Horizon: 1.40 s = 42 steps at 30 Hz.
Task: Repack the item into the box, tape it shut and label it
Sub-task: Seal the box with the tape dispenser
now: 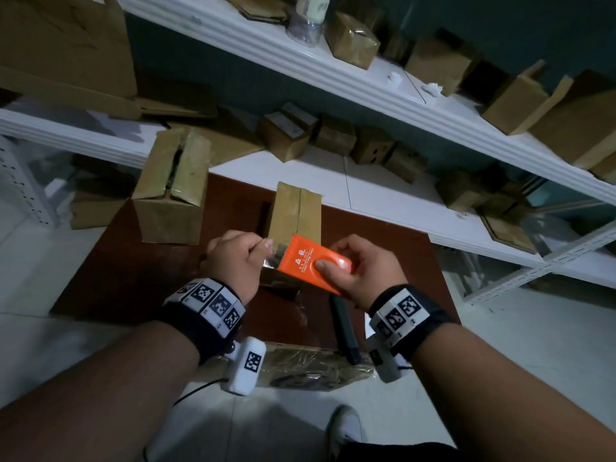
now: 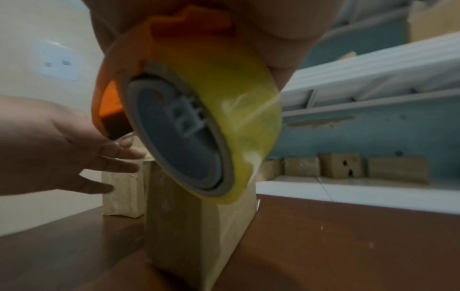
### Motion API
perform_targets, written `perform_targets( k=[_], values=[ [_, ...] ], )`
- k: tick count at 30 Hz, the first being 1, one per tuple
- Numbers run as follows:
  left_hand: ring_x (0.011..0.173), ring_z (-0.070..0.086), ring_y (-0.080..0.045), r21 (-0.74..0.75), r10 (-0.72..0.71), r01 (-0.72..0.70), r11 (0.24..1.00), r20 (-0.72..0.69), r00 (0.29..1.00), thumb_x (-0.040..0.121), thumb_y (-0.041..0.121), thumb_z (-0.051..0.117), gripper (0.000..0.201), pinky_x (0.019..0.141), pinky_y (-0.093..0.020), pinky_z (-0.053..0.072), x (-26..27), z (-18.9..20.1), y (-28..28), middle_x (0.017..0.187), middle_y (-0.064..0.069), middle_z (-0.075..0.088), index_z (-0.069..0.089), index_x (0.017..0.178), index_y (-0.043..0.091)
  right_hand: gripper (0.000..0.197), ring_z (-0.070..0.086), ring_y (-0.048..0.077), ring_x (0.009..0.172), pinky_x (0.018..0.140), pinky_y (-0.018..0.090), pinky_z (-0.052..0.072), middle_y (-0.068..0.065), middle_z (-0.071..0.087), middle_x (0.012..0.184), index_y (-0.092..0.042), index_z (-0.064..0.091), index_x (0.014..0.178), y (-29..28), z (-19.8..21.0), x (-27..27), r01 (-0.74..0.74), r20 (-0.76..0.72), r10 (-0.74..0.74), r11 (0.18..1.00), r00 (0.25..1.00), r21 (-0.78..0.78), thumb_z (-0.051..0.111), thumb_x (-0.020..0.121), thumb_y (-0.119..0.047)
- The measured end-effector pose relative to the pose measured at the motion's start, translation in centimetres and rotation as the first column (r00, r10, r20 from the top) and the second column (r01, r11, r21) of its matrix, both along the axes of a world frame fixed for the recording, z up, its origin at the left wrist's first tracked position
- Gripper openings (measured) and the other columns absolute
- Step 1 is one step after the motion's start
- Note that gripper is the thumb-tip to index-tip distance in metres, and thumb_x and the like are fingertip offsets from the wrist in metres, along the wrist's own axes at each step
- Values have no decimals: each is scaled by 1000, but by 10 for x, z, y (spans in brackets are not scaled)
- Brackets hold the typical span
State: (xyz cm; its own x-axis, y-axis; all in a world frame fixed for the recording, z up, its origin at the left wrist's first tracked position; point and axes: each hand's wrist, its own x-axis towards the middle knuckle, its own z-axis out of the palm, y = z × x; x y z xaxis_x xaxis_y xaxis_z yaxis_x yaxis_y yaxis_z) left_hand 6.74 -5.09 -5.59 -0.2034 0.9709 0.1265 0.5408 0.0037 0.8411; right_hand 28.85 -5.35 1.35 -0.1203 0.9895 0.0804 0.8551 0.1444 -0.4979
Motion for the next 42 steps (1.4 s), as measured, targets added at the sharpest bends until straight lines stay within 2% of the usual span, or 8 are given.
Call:
perform_targets(
  k=[2,5,10,16,22,32,38,42],
  values=[
    [76,59,-21,-8,22,-22,1000,94,995,99,37,50,33,62,-27,43,-7,6,0,75,5,61,59,69,27,35,65,5,73,63,24,55,-13,68,81,-35,63,92,3,9,9,6,45,-7,1000,999,25,76,73,-62],
    [66,56,-10,-9,39,-38,999,179,983,100,25,53,31,56,-12,36,-22,8,3,74,2,67,67,76,14,31,66,7,73,61,21,52,-13,68,80,-34,63,90,3,18,27,64,83,-65,998,994,13,77,74,-57],
    [75,64,-10,29,-158,155,987,203,966,97,39,54,30,67,-27,46,-18,7,-1,75,7,70,68,75,23,30,59,-2,73,56,11,38,-19,62,80,-37,60,91,-7,21,42,98,172,-95,995,980,-6,75,77,-58],
    [67,62,-15,77,-182,175,982,87,980,88,33,70,21,63,-38,53,-10,8,-7,67,5,66,67,71,22,33,61,5,76,58,14,40,-16,62,83,-37,59,95,-15,17,52,151,212,-141,988,967,-30,72,77,-61],
    [89,57,-11,219,-265,383,898,-426,865,91,46,52,25,82,-38,37,19,28,-33,77,18,66,68,79,31,44,63,17,87,71,28,50,-10,64,94,-32,59,106,-6,18,51,231,384,-179,968,906,-94,66,79,-66],
    [84,58,-15,192,-286,474,859,-588,756,92,44,43,36,82,-40,37,28,31,-41,71,14,65,69,73,25,45,66,23,92,75,32,53,-4,70,97,-31,60,107,1,6,36,240,474,-160,964,866,-114,63,81,-67],
    [81,59,-16,250,-285,481,840,-550,785,92,41,49,35,80,-40,37,26,31,-42,68,12,65,67,69,23,49,68,22,94,77,34,56,-5,72,103,-33,60,111,0,-2,45,207,452,-150,975,879,-79,60,81,-71],
    [70,57,-23,430,-254,513,743,-528,810,92,27,61,27,76,-40,40,35,52,-58,65,4,61,66,68,17,34,67,23,88,77,37,57,-4,71,97,-32,56,106,2,-8,58,239,517,-154,965,842,-103,62,86,-59]
  ],
)
